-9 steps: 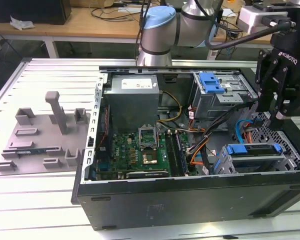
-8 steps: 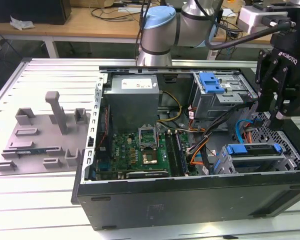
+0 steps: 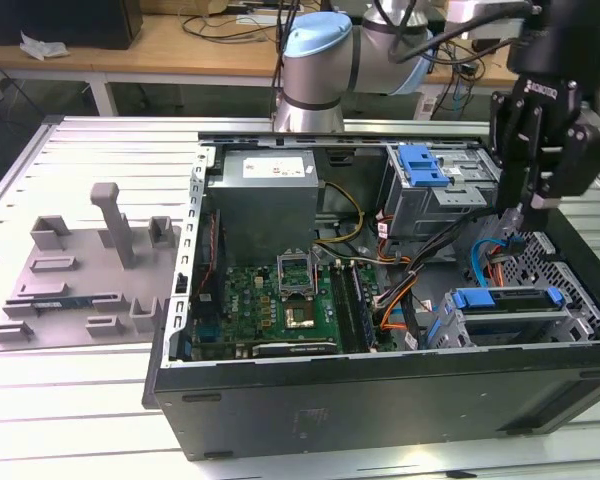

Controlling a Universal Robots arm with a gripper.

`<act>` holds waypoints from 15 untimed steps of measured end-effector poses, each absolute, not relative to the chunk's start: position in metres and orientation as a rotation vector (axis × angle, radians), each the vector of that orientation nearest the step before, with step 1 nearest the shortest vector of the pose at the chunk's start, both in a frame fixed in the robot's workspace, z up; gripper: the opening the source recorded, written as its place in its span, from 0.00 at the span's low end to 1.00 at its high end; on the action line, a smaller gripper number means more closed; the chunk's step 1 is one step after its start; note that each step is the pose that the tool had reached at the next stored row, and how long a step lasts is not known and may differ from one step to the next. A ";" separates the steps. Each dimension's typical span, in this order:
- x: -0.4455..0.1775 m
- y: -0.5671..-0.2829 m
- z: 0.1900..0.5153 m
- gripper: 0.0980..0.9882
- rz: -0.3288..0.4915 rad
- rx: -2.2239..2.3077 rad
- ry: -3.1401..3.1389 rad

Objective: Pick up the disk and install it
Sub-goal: 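Insert the first disk wire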

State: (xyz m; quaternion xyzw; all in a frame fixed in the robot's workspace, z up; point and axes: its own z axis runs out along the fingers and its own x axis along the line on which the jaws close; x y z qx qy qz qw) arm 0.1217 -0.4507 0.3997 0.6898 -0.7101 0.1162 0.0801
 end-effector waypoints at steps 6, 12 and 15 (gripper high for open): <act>0.146 -0.443 0.393 0.45 0.272 2.039 -2.077; 0.149 -0.441 0.392 0.45 0.282 2.042 -2.065; 0.162 -0.441 0.392 0.45 0.285 2.053 -2.054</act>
